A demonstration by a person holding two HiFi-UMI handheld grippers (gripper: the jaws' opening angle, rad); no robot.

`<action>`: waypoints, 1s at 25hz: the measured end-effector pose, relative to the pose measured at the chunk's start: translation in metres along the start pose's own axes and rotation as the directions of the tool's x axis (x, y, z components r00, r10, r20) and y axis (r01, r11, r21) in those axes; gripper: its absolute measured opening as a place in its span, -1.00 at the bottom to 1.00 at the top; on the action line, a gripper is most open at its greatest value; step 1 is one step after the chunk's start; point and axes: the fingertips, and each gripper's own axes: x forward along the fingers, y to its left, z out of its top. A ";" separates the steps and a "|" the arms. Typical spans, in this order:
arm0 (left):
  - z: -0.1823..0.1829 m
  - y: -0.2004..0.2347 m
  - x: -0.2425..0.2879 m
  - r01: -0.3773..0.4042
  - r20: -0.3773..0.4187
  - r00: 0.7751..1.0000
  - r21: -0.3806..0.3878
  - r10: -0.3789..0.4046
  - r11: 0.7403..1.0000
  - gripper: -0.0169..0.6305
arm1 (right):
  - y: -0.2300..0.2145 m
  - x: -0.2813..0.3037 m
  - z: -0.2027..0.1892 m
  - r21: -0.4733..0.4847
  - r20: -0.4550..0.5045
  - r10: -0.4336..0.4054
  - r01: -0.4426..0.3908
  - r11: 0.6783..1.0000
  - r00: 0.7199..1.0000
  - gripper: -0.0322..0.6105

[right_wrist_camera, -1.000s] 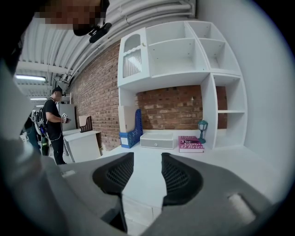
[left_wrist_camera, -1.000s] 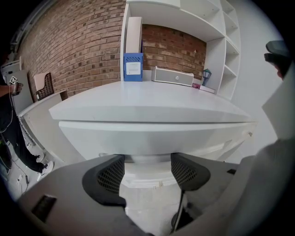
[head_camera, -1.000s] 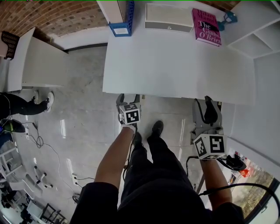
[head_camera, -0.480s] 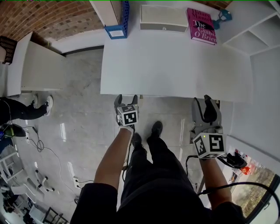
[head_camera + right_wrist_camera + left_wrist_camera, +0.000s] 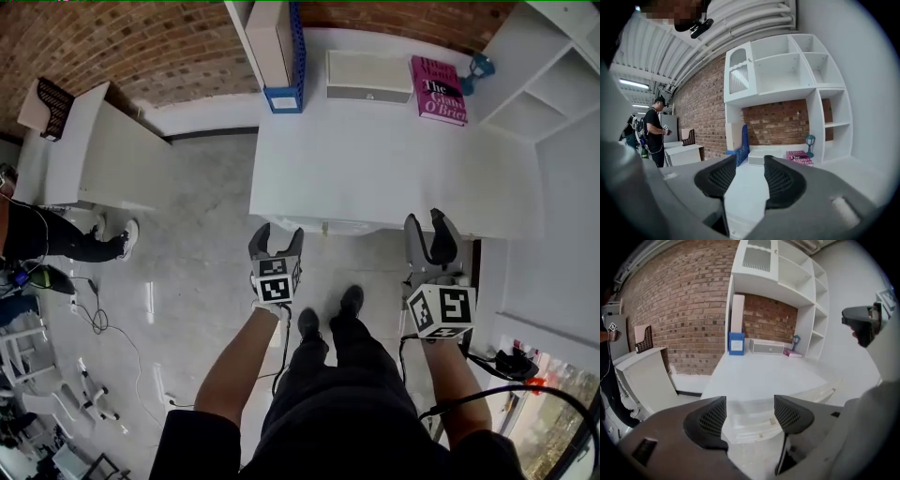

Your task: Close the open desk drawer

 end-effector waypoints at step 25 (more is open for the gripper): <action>0.264 -0.019 -0.285 0.071 0.626 0.763 0.164 -0.159 0.984 0.02 | 0.108 -0.076 0.176 -0.132 0.341 0.049 -0.003 0.991 0.939 -0.33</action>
